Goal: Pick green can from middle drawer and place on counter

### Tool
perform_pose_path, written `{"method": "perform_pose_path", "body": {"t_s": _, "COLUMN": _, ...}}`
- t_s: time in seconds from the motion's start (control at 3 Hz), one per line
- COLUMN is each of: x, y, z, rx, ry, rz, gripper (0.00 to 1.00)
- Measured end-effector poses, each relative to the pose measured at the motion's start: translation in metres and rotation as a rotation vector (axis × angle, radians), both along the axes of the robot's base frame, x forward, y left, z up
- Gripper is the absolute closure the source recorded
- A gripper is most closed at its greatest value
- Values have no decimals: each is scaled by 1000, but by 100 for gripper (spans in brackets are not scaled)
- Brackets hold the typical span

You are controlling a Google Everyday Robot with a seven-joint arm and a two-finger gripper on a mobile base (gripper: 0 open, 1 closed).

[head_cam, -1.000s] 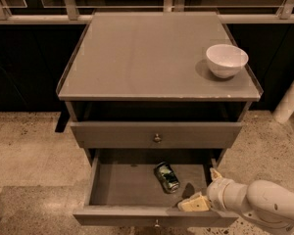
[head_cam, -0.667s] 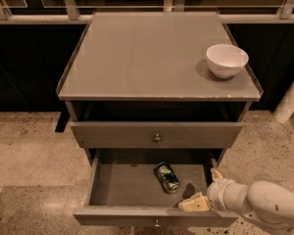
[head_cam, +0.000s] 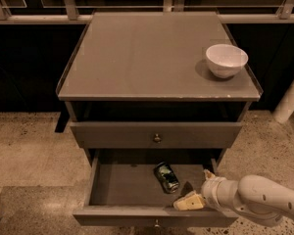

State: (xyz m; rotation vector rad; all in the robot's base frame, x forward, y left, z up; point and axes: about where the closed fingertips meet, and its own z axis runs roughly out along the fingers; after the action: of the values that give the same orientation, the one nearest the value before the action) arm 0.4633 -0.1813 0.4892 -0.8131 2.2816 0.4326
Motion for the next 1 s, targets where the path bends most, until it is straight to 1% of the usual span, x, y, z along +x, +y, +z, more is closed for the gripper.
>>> {"method": "perform_pose_path", "body": {"t_s": 0.33, "x": 15, "y": 22, "z": -38, "rx": 6, "ry": 65, "rz": 27, "gripper": 0}}
{"method": "perform_pose_path", "body": {"t_s": 0.67, "x": 16, "y": 24, "z": -44, "rx": 14, "ry": 72, "rz": 23, "gripper": 0}}
{"method": "perform_pose_path", "body": {"t_s": 1.0, "x": 24, "y": 30, "z": -57, "rx": 22, "ry": 88, "rz": 29, "gripper": 0}}
